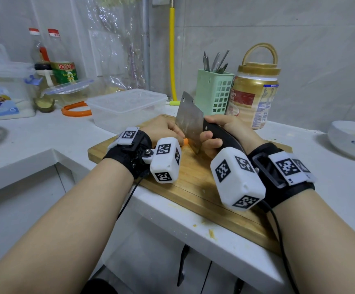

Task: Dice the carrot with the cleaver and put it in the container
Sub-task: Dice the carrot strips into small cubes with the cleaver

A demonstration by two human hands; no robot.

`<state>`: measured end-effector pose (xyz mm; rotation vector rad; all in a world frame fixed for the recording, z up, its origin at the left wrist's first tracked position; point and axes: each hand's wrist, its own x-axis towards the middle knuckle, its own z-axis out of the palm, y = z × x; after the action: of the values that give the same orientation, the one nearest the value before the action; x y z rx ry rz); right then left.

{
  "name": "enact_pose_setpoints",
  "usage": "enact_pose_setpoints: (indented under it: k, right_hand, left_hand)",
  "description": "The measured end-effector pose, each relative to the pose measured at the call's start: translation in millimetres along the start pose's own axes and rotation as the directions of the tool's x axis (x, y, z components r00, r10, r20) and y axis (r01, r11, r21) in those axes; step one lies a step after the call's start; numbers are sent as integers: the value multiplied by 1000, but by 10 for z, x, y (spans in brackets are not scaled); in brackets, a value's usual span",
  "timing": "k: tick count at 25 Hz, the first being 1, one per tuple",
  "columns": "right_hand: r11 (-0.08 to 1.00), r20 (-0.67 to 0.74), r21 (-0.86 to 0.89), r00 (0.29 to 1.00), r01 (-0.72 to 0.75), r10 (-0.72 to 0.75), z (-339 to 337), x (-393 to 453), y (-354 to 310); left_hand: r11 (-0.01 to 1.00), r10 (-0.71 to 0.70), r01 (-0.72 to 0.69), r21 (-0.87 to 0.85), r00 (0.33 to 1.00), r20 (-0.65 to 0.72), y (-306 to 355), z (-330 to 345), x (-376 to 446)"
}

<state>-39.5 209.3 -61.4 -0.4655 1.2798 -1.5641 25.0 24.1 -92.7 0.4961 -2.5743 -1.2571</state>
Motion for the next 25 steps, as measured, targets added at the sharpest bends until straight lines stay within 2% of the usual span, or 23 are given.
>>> enact_pose_setpoints:
  k: [5,12,16,25]
  right_hand:
    - [1000,-1,-9,1000,16,-16,13,21,28]
    - [995,-16,64,997,82,-82,13,-26,26]
    - [996,31,34,996,86,-87,29,-27,33]
    - [997,22,4,997,75,-76,68,-30,37]
  left_hand:
    - [999,32,-32,-13,999,-1,-49,-9,14]
    - [998,36,-37,-49,999,-7,-32,11,-9]
    - [999,33,-34,-43,999,-12,-60,8,7]
    - [997,40,-40,-60,999,4,-38,9,-8]
